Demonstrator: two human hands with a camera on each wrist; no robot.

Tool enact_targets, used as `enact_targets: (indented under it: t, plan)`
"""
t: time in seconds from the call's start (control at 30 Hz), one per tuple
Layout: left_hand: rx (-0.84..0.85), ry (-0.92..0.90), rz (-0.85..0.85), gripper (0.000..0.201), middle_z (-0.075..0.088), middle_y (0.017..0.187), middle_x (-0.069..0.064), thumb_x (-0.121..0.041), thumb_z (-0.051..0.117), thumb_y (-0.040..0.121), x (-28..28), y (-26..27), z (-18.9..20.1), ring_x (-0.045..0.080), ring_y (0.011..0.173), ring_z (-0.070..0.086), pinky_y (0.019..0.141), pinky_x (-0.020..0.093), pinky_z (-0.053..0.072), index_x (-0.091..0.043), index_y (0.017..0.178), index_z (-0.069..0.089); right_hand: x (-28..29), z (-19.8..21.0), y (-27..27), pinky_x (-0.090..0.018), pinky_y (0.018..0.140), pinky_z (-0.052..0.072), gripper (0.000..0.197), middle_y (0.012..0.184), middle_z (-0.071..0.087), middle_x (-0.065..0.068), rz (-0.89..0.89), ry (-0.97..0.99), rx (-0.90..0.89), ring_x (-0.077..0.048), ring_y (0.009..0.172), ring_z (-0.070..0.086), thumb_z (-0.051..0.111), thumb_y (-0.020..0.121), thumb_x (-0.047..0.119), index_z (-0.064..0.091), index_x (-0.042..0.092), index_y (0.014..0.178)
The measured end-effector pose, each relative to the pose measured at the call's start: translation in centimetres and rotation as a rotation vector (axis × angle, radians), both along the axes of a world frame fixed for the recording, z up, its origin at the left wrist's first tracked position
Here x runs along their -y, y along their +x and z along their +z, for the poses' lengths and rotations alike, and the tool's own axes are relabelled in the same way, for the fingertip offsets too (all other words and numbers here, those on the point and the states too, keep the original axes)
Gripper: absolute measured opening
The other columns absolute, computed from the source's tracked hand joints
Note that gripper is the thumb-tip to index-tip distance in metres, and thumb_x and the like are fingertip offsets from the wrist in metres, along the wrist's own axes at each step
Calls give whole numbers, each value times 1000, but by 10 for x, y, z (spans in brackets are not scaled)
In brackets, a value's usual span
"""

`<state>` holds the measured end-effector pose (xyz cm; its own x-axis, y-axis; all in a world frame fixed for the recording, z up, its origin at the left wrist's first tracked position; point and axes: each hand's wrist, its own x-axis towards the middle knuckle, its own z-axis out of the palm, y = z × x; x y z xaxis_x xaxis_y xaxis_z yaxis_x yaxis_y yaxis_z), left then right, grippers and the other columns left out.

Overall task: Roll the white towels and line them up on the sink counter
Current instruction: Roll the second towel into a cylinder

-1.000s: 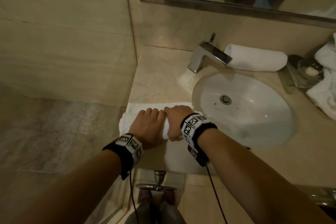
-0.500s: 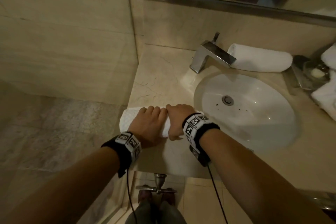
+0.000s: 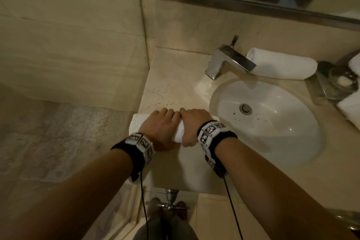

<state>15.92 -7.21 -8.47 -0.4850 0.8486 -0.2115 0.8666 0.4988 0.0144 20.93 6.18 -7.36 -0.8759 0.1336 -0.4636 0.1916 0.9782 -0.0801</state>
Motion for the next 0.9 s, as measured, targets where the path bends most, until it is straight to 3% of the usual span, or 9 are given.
enact_targets:
  t: [0.1,0.2,0.33,0.43,0.53,0.63,0.77,0.83,0.9]
  plan:
    - [8,41,6,80,55,114,5,-59,66,65,3,-7,-4,25,98,51,85,35,42,-14,127,44,-7,1,-9,-30,65,52,69,92,62,3,-78,-75,79,-18,74,58,78,42,37,51,22,104]
    - [105,-75,107,85,55,116,3,-58,75,59,-14,-16,10,23,104,53,90,35,44,-18,126,41,-8,0,-8,-30,73,49,77,105,61,2,-116,-86,42,-21,90,60,78,48,40,50,22,117]
    - [242,-215,184,96,57,126,3,-56,80,57,-28,-32,23,25,112,57,91,36,46,-21,135,35,-15,-5,19,-40,95,40,94,121,53,5,-165,-38,-164,-19,111,50,70,50,74,41,35,131]
    - [245,-140,167,90,63,113,-5,-71,74,50,-21,-33,22,19,98,60,78,30,45,-29,124,45,-30,-7,41,-40,99,41,105,127,44,5,-459,-251,-166,-19,116,42,71,39,82,37,46,131]
    - [214,-33,164,84,64,109,-7,-81,64,54,-10,-29,28,17,95,59,79,29,45,-33,122,52,-36,-5,48,-27,95,39,93,135,38,-3,-644,-523,-134,-21,121,43,78,58,66,38,40,138]
    - [175,-14,196,86,64,115,-1,-90,38,66,8,-38,28,21,99,59,85,33,45,-30,127,52,-39,-1,40,-40,88,51,87,140,37,-1,-982,-793,-101,-25,118,48,71,66,69,33,41,139]
    - [276,66,661,100,60,116,15,-89,9,73,38,-53,21,33,101,58,86,39,47,-17,125,54,-38,0,32,-45,85,55,121,139,43,-3,-1238,-871,-28,-27,114,51,65,47,86,26,29,146]
    - [450,145,954,91,60,119,23,-76,18,86,42,-49,15,37,105,59,90,39,48,-3,126,53,-36,-6,25,-46,88,53,135,140,44,-5,-1298,-850,-35,-31,115,52,59,33,94,29,26,145]
    - [725,270,1231,91,59,120,24,-78,27,83,37,-41,10,39,99,63,84,43,55,0,125,51,-50,-32,16,-50,97,47,150,142,46,-6,-1315,-806,-50,-34,118,52,47,17,102,34,25,145]
